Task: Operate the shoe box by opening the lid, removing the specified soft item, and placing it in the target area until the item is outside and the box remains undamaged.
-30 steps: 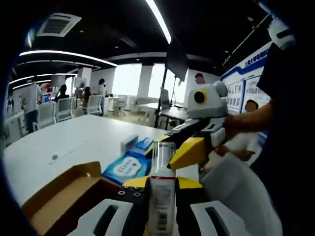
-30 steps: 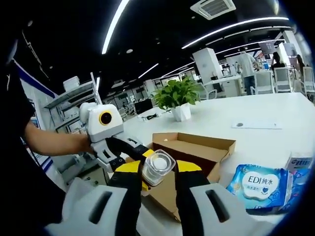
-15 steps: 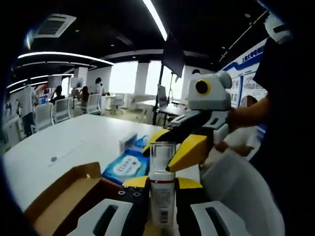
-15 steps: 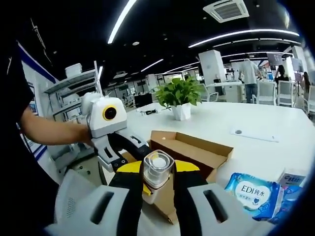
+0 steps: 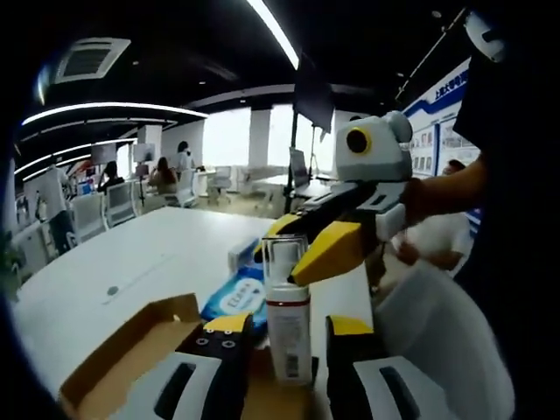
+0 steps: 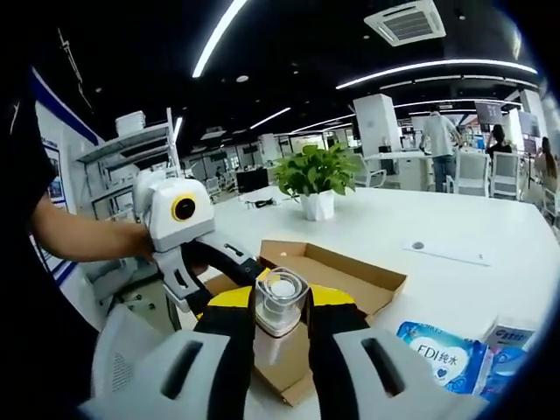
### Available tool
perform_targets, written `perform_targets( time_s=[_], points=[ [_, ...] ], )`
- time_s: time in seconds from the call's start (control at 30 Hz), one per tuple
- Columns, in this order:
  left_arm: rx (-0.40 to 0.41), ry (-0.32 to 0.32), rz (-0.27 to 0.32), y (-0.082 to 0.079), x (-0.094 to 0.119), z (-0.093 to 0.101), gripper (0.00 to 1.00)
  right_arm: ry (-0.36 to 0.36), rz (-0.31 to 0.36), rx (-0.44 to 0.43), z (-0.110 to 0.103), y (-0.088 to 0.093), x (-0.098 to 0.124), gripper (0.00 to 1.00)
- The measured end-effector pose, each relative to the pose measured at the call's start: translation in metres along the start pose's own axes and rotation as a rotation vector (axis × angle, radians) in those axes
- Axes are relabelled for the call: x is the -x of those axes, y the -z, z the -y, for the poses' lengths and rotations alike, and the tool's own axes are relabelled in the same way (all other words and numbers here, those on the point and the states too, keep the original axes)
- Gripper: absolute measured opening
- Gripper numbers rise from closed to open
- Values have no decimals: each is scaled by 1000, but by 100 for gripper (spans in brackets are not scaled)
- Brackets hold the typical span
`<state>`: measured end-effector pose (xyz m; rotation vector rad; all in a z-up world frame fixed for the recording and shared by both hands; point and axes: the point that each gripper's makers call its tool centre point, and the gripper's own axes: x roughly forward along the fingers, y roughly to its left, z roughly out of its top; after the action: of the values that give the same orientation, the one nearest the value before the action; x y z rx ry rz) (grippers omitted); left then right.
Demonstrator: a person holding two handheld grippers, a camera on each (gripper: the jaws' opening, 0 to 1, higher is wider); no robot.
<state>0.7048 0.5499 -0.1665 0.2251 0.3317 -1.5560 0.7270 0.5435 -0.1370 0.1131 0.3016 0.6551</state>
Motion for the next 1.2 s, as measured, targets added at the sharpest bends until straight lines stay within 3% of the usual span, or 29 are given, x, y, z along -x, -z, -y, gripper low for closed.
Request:
perform_targets(
  time_s=[0.5, 0.63, 0.83, 1.03, 1.2],
  points=[
    [58, -146, -34, 18, 45, -31, 52, 36, 15, 22, 25, -13, 8, 20],
    [70, -193, -59, 25, 57, -38, 61, 51, 17, 38, 36, -17, 13, 20],
    [90, -251, -51, 28, 76, -48, 64, 70, 18, 61, 51, -21, 18, 20],
    [106, -301, -80, 36, 91, -55, 72, 89, 29, 85, 64, -26, 20, 20],
    [125, -336, -82, 41, 105, -59, 79, 111, 27, 115, 88, -29, 21, 20]
  ],
)
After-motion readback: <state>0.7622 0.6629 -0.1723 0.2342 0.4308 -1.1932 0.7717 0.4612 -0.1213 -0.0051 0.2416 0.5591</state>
